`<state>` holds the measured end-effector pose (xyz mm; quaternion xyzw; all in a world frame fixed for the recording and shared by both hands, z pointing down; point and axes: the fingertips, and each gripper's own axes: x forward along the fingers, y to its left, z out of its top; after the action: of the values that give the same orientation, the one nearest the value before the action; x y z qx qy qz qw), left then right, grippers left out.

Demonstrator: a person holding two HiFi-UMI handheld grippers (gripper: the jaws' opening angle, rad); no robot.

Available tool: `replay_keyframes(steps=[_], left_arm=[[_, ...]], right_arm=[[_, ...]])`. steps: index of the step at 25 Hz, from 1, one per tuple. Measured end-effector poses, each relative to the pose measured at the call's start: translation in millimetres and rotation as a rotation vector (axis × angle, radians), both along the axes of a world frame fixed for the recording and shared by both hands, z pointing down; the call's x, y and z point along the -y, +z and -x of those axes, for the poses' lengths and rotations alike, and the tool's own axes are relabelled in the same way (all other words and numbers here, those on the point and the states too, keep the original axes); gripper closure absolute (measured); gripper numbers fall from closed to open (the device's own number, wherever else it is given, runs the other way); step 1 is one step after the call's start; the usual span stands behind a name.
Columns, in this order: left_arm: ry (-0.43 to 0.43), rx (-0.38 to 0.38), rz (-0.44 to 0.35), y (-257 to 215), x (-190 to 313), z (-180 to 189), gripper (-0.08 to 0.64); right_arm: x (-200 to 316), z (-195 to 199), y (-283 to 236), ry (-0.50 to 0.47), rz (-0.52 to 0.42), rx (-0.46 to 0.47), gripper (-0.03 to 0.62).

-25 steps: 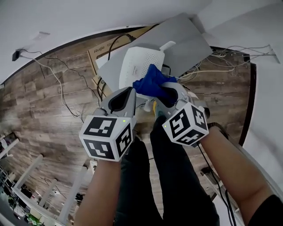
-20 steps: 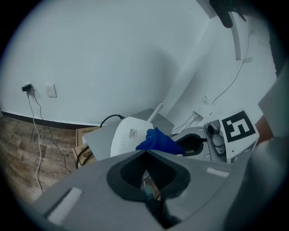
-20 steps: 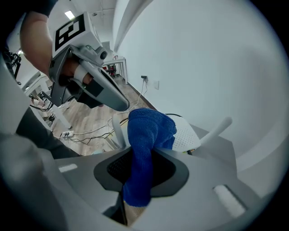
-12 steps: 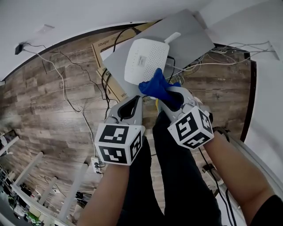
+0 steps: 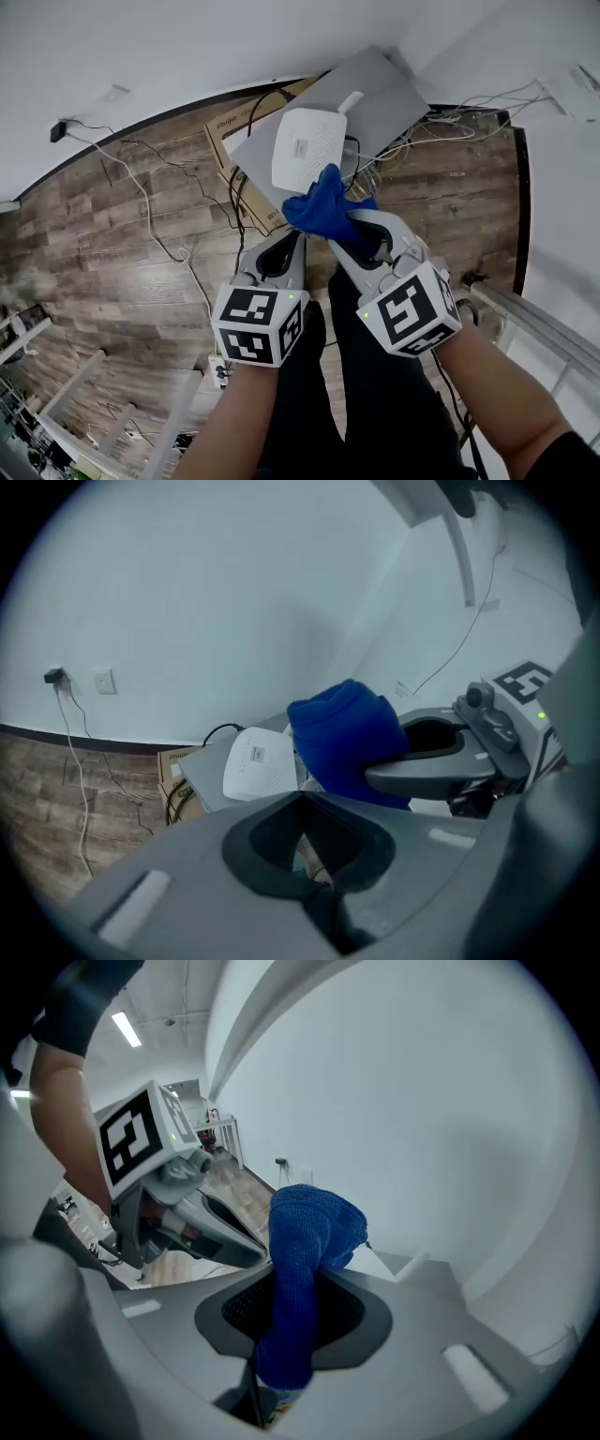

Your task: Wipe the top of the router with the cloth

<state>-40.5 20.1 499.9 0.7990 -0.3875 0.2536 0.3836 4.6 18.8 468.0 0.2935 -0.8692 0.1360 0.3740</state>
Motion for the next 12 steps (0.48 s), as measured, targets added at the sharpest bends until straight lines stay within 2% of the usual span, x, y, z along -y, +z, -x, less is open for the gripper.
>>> replay_keyframes(steps=[2,4,8,12], left_arm=[[0.002,0.003,0.003,-11,-8,9,0.560],[-0.002,0.012,0.016,-9,-17,21,0.560],[-0.010,0.031,0.045,31,-22,33,0.560],[-0.024,0.019,0.058,77,-10,21,0.560]], right_arm=[[-14,18,-17,-0.019,0.012,0.029,0.474],[-31,31,-11,-0.040,0.040,0.035,0.474],[-41,30,56,-0.043,0.092,-0.029,0.474],[-28,13,118,-0.045,0.126,-0.093,0.474]])
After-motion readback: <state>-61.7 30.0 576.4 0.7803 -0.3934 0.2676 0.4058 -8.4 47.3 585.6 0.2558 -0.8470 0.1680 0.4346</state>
